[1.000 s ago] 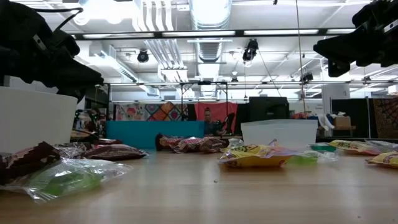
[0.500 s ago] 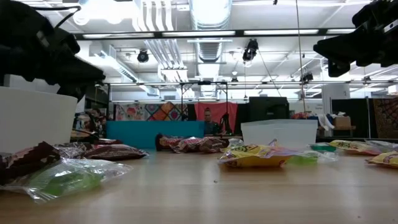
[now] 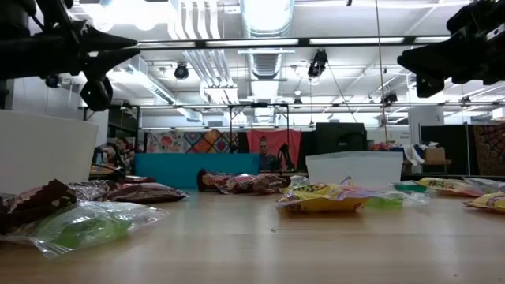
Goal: Sort candy
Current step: Put the brown chocolate into the blue bin
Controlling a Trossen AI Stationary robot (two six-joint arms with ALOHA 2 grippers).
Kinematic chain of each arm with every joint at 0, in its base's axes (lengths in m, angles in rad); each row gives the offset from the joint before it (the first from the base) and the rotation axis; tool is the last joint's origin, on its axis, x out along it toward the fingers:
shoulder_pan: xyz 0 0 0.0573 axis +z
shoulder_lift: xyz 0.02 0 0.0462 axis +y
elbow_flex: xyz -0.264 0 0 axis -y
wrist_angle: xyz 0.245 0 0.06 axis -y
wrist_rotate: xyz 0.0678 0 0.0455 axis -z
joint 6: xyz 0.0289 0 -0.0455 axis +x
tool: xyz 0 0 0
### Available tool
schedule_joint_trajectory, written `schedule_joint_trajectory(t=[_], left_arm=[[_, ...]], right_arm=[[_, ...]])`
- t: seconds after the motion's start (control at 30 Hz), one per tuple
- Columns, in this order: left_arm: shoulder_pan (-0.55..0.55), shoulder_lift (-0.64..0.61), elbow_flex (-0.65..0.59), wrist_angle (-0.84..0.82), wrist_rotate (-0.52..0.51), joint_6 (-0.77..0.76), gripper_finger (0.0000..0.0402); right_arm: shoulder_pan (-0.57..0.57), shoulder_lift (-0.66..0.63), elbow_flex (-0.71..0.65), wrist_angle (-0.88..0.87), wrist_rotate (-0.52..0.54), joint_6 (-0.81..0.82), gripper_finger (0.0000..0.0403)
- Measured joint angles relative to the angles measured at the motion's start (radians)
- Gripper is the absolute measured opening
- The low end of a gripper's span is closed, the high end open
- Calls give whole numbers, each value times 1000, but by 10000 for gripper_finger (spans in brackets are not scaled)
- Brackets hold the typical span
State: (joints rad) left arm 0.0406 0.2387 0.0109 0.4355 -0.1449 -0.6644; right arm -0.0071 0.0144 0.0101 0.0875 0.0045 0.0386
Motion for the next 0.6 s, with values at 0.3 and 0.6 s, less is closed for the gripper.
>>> schedule_joint_trajectory(t=[0.3, 0.6], left_arm=[[-5, 154, 106, -126, 56, 3, 35], [-24, 448, 444, -569, 218, 250, 35]], right_arm=[[0, 0, 0, -1, 92, 471, 57], [0, 0, 0, -7, 119, 706, 57]])
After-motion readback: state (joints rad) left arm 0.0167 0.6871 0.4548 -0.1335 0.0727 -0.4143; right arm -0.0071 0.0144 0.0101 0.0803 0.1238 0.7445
